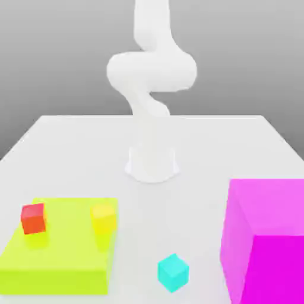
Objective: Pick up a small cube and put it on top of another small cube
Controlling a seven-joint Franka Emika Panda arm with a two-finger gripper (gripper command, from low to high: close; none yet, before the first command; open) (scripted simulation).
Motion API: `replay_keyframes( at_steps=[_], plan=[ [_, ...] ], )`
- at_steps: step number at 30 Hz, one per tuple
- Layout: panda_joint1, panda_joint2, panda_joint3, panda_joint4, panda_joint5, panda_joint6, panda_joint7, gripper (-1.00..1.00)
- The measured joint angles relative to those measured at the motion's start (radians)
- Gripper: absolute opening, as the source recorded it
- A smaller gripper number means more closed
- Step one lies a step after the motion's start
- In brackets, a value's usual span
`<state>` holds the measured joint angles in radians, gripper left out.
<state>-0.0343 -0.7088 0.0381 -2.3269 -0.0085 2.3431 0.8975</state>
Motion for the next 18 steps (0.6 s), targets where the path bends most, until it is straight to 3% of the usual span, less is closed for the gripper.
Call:
replay_keyframes(
  at_steps=[10, 18],
  plan=[
    [-0.125, 0.367, 0.150, -0.110, -0.059, 0.177, 0.413, 0.00],
    [-0.158, 0.659, 0.203, -0.195, -0.131, 0.314, 0.757, 0.00]
  ],
)
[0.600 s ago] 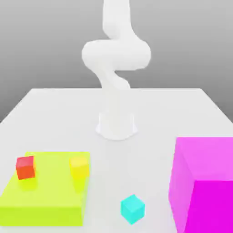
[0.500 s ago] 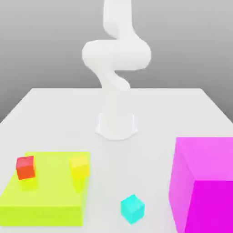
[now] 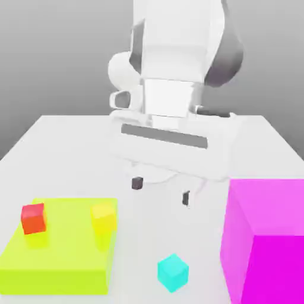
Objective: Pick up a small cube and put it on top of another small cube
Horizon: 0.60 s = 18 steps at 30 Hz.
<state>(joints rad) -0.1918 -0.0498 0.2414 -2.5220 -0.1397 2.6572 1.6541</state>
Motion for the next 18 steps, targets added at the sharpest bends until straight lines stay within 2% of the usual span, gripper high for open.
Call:
replay_keyframes(
  at_steps=[6, 11, 12, 18],
  plan=[
    [0.029, 0.212, -0.007, -0.064, 0.006, 0.108, 0.211, 0.00],
    [0.093, 0.393, -0.085, -0.040, -0.069, 0.240, 0.300, 0.00],
    [0.111, 0.426, -0.106, -0.033, -0.084, 0.267, 0.312, -1.00],
    [0.120, 0.443, -0.117, -0.030, -0.092, 0.282, 0.319, -1.00]
  ],
)
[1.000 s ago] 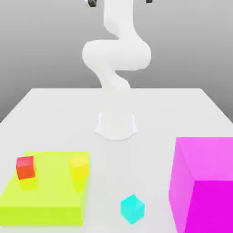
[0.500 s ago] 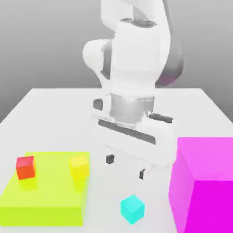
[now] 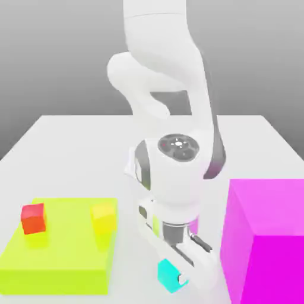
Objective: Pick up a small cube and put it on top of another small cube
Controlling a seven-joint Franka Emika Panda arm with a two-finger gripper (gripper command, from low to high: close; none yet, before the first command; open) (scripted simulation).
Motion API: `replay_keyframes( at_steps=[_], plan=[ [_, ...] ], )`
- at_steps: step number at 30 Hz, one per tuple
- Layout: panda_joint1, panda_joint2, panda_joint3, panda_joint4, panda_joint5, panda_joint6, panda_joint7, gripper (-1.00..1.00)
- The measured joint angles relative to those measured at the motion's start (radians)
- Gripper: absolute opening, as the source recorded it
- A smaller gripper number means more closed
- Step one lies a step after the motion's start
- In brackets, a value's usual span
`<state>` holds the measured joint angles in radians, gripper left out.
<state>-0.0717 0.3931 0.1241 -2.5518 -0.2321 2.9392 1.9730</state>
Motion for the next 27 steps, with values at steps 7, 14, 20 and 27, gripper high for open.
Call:
replay_keyframes(
  at_steps=[7, 14, 20, 27],
  plan=[
    [-0.069, -0.200, 0.072, -0.041, 0.114, -0.157, -0.092, -1.00],
    [-0.328, -0.381, -0.081, -0.029, 0.167, -0.351, -0.227, -1.00],
    [-0.482, -0.496, -0.189, -0.023, 0.217, -0.466, -0.340, -1.00],
    [-0.496, -0.386, -0.192, -0.046, 0.234, -0.333, -0.359, 1.00]
  ],
)
